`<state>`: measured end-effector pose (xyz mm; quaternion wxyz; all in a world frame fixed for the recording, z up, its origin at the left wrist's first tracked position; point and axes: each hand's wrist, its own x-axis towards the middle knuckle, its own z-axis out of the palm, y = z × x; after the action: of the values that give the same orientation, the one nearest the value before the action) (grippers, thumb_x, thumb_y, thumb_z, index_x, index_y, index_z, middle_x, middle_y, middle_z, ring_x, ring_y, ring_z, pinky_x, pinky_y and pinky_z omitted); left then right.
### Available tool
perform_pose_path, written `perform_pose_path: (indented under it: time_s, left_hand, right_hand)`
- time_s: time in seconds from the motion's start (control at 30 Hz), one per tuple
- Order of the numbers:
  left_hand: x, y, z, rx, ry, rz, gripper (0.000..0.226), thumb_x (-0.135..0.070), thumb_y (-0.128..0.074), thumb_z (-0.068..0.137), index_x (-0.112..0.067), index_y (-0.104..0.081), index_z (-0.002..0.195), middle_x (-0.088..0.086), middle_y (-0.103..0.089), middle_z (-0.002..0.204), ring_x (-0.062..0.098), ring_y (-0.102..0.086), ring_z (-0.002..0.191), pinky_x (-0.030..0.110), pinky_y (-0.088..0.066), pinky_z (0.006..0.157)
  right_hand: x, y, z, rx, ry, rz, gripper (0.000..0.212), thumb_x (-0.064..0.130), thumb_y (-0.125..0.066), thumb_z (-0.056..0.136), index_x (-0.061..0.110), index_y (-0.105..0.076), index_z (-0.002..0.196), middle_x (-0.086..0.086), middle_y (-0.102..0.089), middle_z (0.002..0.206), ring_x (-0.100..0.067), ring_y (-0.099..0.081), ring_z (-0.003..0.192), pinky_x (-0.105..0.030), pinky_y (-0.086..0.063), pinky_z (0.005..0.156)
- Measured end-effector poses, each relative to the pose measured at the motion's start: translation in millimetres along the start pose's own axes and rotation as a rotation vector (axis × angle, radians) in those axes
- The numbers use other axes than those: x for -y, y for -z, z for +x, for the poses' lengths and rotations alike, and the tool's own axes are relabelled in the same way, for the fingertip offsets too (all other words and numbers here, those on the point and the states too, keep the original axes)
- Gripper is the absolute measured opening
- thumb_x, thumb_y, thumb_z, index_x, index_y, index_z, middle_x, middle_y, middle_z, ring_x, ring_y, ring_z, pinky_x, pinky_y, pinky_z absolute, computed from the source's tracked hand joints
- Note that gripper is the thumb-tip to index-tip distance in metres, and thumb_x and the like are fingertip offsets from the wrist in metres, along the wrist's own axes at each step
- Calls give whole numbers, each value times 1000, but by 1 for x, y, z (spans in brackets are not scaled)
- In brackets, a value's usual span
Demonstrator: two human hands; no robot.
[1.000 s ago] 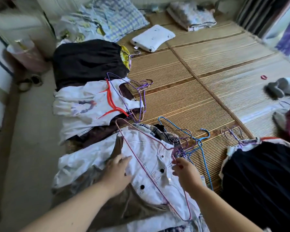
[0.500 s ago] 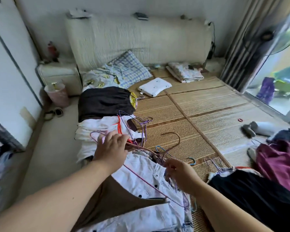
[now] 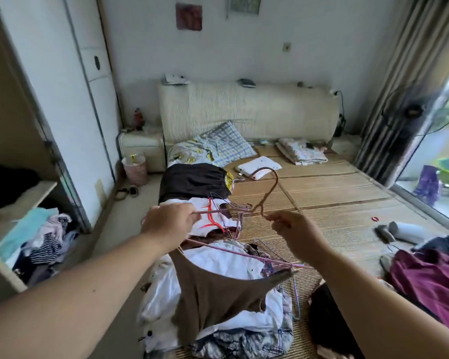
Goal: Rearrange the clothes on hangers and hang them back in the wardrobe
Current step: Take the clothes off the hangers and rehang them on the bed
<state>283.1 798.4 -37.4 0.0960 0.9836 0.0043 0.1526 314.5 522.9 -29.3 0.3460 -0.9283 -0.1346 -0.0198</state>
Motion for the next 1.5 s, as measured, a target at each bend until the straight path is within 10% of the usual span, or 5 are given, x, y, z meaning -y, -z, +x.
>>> perform_pose_path:
  time_s: [0.53, 0.83, 1.03, 1.3, 1.5]
  left_hand:
    - [213, 79, -15, -116, 135, -151, 22, -40, -48, 94, -26, -61, 84, 2, -65, 75, 27, -62, 82, 37, -46, 76]
    - [363, 101, 38, -214, 279, -107, 21, -43, -51, 93, -34, -69, 100, -3, -70, 97, 28, -57, 103, 36, -32, 78]
    - [406, 80, 100, -206, 246, -192, 14, -43, -58, 87, -35, -70, 89, 0, -69, 94, 32, -56, 100, 49, -43, 91]
    - [397, 13, 213, -18, 372, -169, 12, -42, -58, 89, -38, -69, 92, -4, -43, 142, 31, -27, 134, 51, -23, 109]
    - [394, -59, 316, 164, 307, -132, 14, -36, -56, 91, -36, -69, 96, 0, -38, 146, 30, -27, 135, 43, -27, 110]
  right_hand:
    - [166, -118, 55, -103, 9, -22, 12, 27, -60, 90, 25, -67, 81, 16, -52, 55, 0, -48, 49, -15, -31, 45]
    - [276, -227, 122, -180, -21, 31, 19, 24, -62, 89, 18, -74, 102, -2, -69, 80, -17, -58, 73, -23, -37, 56]
    - [279, -259, 157, -210, -151, 99, 19, 25, -62, 88, 18, -74, 101, -8, -69, 78, -23, -59, 72, -27, -39, 59]
    - [227, -307, 240, -259, -351, 199, 20, 29, -62, 88, 16, -73, 100, -9, -70, 84, -20, -56, 72, -26, -35, 58]
    - [162, -332, 330, -186, -476, 225, 20, 30, -63, 88, 16, -73, 98, 7, -54, 55, -9, -44, 50, -23, -33, 50]
